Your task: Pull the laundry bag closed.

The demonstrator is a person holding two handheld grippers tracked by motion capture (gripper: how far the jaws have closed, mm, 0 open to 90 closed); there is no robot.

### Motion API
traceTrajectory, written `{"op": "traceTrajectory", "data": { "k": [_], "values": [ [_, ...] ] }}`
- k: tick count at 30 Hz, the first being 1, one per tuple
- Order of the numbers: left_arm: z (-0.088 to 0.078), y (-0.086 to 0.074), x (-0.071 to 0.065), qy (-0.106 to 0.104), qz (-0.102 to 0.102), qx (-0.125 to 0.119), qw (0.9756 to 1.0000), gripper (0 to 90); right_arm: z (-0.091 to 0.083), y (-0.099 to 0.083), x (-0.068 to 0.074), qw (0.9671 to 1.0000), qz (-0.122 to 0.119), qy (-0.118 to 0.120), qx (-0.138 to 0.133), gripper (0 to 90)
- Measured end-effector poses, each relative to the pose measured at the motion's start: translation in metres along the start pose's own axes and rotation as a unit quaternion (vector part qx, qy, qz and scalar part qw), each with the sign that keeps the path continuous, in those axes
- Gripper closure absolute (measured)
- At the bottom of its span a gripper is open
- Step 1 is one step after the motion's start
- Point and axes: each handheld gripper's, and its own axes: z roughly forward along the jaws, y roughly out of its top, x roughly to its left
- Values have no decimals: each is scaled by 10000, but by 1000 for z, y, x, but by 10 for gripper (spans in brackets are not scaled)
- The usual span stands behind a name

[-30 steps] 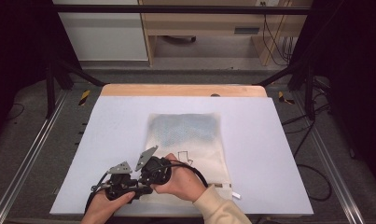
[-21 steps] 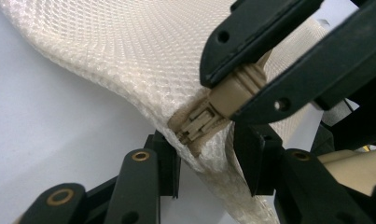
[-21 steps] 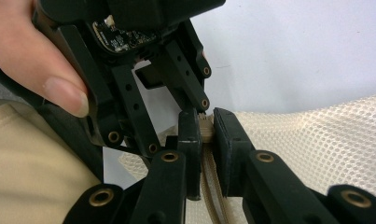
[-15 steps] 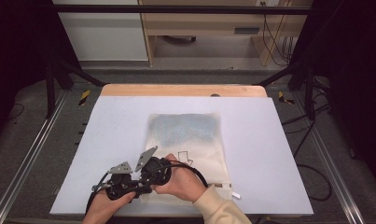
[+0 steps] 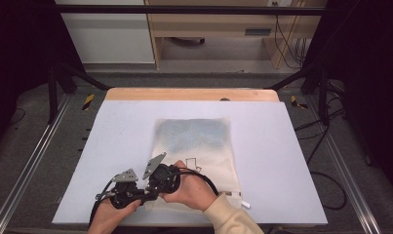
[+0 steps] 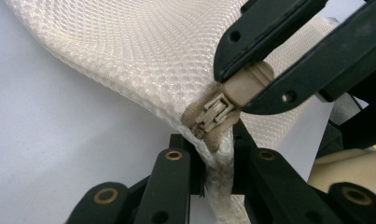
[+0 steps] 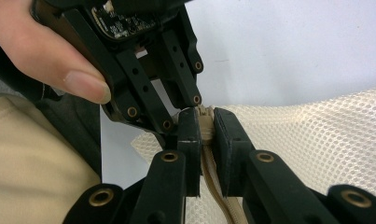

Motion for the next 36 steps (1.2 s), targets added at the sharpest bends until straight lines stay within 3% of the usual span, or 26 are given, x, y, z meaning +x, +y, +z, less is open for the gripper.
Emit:
{"op": "traceTrajectory", "data": {
  "k": [24,36],
  "values": [
    [0,0,-2,78,-2,17,10000,836,1,-11,0,9993,-71,-79,362,822],
    [1,0,-4,142,106,77,9998,836,0,-15,-2,9992,-42,-56,401,821]
  ]
}}
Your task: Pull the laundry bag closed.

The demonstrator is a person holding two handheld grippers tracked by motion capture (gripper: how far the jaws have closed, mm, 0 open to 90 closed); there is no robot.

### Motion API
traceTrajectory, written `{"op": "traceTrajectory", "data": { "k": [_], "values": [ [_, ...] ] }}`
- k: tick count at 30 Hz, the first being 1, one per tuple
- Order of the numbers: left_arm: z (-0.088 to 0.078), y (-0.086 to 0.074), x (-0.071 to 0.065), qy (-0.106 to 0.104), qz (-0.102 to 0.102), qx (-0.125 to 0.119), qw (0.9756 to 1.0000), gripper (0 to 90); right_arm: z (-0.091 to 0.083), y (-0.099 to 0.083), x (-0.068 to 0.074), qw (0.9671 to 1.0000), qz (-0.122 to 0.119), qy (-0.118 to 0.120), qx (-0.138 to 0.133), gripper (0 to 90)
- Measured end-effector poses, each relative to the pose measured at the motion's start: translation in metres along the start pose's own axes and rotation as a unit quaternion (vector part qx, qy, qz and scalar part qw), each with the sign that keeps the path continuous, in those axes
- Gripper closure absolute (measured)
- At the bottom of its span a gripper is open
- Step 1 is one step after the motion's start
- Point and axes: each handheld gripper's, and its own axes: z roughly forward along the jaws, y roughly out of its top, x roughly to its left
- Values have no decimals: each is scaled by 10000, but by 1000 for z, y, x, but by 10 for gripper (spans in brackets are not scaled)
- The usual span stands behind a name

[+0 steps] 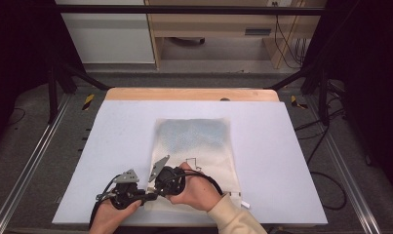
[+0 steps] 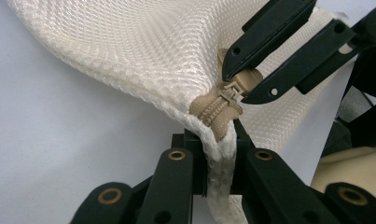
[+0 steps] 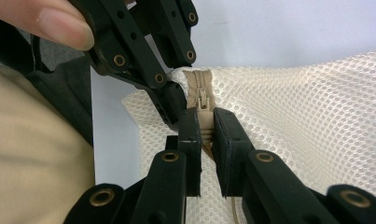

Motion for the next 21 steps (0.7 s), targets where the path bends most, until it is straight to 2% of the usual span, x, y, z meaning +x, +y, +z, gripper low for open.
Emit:
{"op": "traceTrajectory", "data": {
  "k": [5,10,14,21],
  "values": [
    [-1,0,-1,33,14,-18,10000,836,-1,-1,1,10000,57,-8,-12,822],
    [-1,0,-2,36,51,-27,10000,836,-3,-3,1,10000,-5,-30,31,822],
    [-1,0,-2,25,3,-62,10000,836,-3,-7,1,10000,-8,-33,78,821],
    [-1,0,-3,16,38,-64,10000,835,-5,-14,-3,9999,79,-36,114,821]
  ]
}}
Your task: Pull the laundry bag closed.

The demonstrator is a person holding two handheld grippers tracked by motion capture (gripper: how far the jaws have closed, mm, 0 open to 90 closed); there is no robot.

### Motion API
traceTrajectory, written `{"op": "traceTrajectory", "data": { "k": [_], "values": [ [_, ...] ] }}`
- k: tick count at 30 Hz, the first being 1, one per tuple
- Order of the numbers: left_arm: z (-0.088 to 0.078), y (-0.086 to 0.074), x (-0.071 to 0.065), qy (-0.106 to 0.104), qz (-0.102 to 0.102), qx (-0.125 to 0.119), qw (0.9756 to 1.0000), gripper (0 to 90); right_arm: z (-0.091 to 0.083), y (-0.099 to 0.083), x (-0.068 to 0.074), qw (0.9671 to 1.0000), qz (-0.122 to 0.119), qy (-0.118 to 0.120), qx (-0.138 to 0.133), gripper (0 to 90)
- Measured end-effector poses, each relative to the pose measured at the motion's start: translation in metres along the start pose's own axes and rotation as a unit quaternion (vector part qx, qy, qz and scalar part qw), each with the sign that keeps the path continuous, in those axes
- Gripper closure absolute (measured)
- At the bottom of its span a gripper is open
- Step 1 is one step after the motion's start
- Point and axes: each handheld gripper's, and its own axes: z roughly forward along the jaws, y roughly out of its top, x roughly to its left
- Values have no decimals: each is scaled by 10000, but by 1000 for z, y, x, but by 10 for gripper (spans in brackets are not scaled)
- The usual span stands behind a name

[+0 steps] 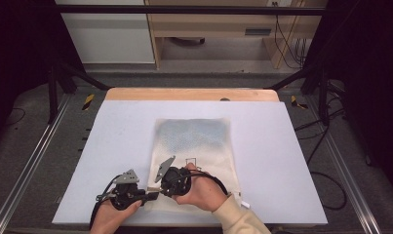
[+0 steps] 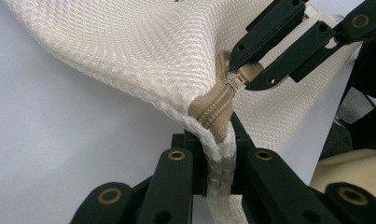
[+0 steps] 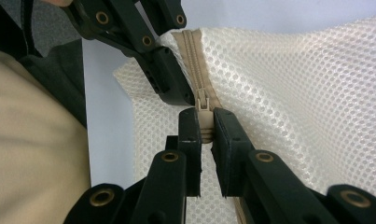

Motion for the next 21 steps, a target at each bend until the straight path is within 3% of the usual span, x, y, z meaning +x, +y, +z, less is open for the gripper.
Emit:
{"op": "traceTrajectory", "data": {
  "k": [21],
  "values": [
    [-1,1,-1,-71,-4,-20,10000,835,-7,-12,-3,9999,137,-26,45,821]
  ]
}}
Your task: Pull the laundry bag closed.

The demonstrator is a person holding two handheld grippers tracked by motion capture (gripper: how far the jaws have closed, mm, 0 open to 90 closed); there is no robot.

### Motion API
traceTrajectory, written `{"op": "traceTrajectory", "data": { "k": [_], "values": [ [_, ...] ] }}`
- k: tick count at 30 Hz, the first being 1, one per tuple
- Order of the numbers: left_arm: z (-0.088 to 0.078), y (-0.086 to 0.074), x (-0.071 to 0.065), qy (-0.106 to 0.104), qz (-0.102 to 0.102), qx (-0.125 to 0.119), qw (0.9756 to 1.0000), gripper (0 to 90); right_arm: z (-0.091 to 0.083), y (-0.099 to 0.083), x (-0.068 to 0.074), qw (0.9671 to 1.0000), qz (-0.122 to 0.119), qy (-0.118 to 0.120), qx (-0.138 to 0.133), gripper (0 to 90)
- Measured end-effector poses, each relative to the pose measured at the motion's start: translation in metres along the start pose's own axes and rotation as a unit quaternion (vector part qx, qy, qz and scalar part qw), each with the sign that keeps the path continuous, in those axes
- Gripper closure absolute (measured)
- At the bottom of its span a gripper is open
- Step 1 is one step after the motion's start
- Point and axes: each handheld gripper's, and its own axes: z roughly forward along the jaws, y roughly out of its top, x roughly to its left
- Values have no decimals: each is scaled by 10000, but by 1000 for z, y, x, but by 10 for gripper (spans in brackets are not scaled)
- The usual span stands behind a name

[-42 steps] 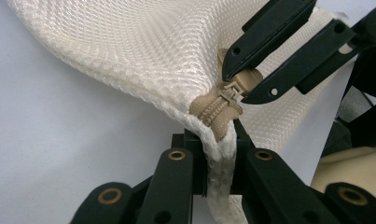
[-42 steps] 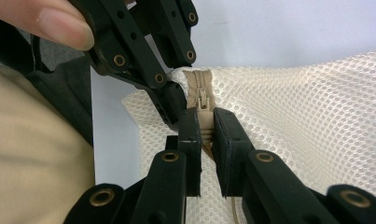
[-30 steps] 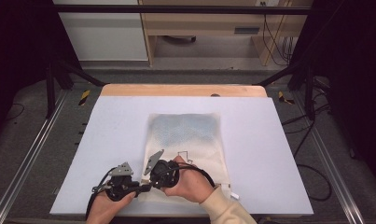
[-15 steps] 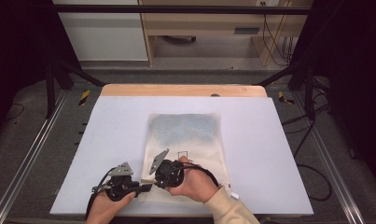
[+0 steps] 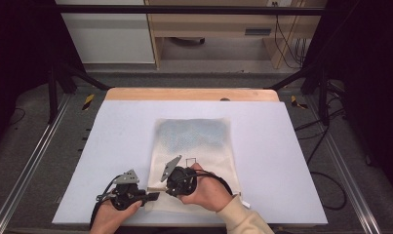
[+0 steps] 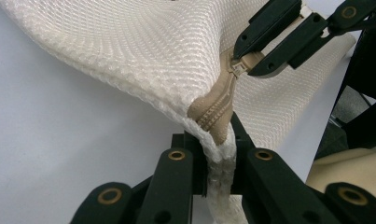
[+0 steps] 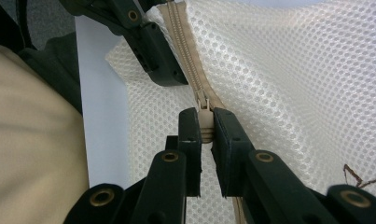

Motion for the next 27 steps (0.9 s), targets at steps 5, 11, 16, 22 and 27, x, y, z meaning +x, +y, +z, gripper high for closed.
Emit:
{"op": "traceTrajectory", "data": {
  "k": [5,11,16,22,27],
  "values": [
    [0,0,-1,11,-3,-3,10000,835,0,-1,0,10000,34,-5,-15,821],
    [0,0,-1,13,24,-6,10000,835,-1,-1,-1,10000,14,-19,-42,821],
    [-1,1,-1,18,21,-8,10000,835,-2,-1,-1,10000,21,-35,-54,821],
    [0,0,-2,31,29,-1,10000,835,-1,-2,-1,10000,-19,-30,9,821],
    [0,0,-2,30,26,-8,10000,835,-1,-2,-2,10000,27,-30,-17,821]
  ]
}}
